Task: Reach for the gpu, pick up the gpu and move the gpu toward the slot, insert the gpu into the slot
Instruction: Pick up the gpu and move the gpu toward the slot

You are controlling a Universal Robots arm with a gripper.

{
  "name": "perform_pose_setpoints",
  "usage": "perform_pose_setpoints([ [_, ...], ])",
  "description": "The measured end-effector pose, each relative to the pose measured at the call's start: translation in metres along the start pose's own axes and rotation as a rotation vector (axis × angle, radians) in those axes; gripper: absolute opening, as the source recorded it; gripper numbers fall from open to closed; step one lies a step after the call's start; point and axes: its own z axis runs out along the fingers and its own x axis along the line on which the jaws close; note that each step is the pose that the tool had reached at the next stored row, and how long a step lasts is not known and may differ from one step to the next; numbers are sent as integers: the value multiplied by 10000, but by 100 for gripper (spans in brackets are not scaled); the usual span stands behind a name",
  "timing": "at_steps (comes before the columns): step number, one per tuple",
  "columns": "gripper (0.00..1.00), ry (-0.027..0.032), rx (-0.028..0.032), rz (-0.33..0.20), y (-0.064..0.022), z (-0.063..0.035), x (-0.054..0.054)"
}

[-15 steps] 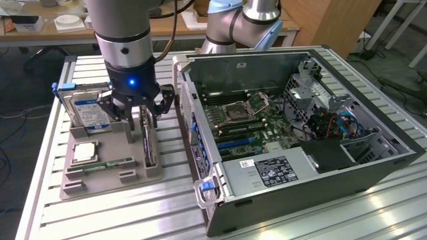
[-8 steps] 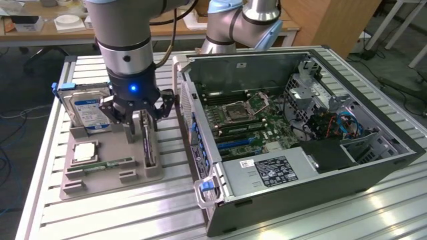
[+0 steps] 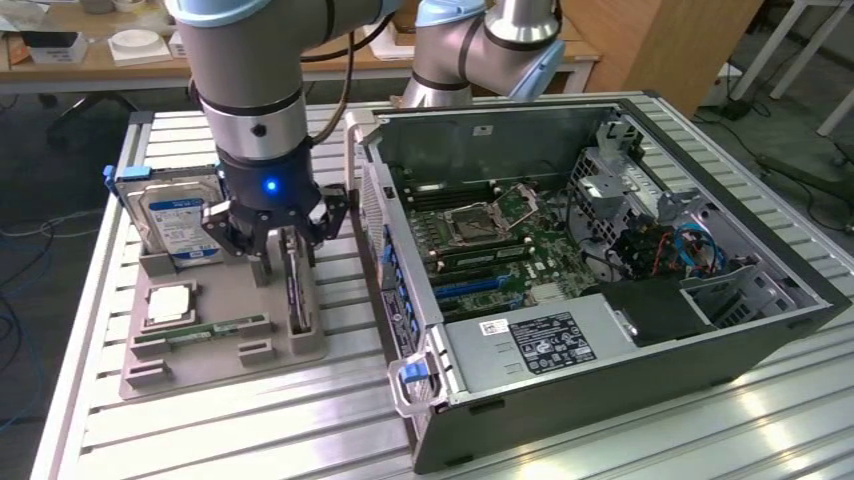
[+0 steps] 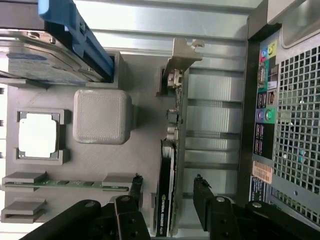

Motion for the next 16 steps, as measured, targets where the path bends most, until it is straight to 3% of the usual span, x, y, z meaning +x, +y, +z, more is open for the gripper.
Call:
perform_pose_setpoints([
  [4, 53, -11, 4, 221, 22, 73, 2],
  [16, 53, -11, 8, 232, 39, 294, 16],
])
